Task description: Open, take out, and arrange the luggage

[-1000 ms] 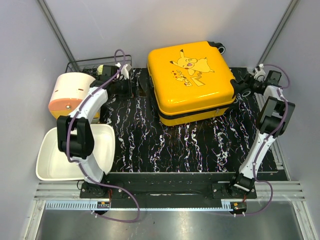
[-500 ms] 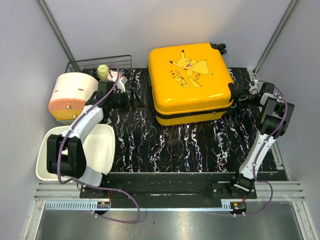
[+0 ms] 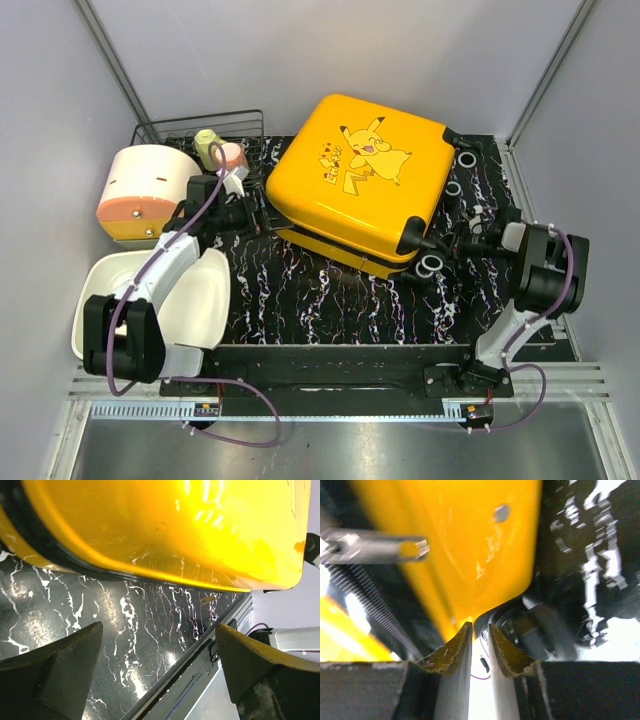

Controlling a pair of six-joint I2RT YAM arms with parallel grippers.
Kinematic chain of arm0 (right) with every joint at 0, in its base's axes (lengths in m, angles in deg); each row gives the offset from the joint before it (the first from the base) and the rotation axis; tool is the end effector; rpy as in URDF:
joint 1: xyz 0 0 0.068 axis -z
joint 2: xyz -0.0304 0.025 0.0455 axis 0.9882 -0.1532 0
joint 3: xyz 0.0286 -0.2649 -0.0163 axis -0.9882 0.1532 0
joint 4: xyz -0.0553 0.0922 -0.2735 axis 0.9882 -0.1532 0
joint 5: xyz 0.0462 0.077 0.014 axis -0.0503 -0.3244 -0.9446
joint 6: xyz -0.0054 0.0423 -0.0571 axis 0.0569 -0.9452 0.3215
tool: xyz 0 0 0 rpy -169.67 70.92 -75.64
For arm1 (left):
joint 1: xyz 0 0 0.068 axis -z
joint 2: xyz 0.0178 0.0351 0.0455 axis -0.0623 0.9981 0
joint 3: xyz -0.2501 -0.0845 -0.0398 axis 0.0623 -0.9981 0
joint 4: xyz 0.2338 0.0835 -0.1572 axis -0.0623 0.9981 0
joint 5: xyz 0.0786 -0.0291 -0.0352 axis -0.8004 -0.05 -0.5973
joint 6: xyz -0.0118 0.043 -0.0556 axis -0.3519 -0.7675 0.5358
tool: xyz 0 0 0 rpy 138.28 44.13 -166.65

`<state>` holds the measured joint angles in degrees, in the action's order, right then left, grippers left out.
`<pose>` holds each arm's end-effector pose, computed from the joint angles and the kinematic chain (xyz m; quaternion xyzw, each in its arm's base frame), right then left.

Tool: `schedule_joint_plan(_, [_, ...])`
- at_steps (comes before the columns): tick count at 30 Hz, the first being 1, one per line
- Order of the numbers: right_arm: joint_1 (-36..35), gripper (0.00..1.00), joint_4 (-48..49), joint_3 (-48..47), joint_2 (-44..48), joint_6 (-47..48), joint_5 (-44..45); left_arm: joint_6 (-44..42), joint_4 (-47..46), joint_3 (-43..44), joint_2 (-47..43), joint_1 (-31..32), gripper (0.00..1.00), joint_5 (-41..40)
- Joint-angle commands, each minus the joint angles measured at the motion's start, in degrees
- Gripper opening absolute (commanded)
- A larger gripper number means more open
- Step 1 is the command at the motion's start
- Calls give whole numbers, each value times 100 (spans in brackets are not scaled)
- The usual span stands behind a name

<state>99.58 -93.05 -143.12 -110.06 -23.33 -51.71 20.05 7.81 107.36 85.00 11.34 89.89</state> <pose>0.3300 -0.0546 0.0782 0.2016 0.8246 0.5205 0.0923 0.3219 -0.0834 0.2355 -0.0153 0.8562 -0.4365 0.2759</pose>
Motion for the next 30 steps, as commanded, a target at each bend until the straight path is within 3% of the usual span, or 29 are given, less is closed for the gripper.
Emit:
schedule_joint_plan(1, [6,29,377,337,1288,278,-550,125,-848,492,420,189,98,241])
schedule_joint_plan(10, [217,40,422,241,2793,1288,-235,-261,-850,2708,2547,567,91,338])
schedule_joint_plan(18, [314,51,308,-120,2909,2457,-304,-938,-60,4359,3638,955,94,74])
schedule_joint_plan(20, [165,53,317,-146,2909,2511,-322,-1070,169,4424,3595,832,99,21])
schedule_joint_plan(24, [-221,56,456,-173,2988,2546,-340,-1640,765,4108,2919,673,99,-216])
schedule_joint_plan(30, [-1073,56,519,20,3409,2633,-428,-2134,593,2738,1022,208,99,-1016])
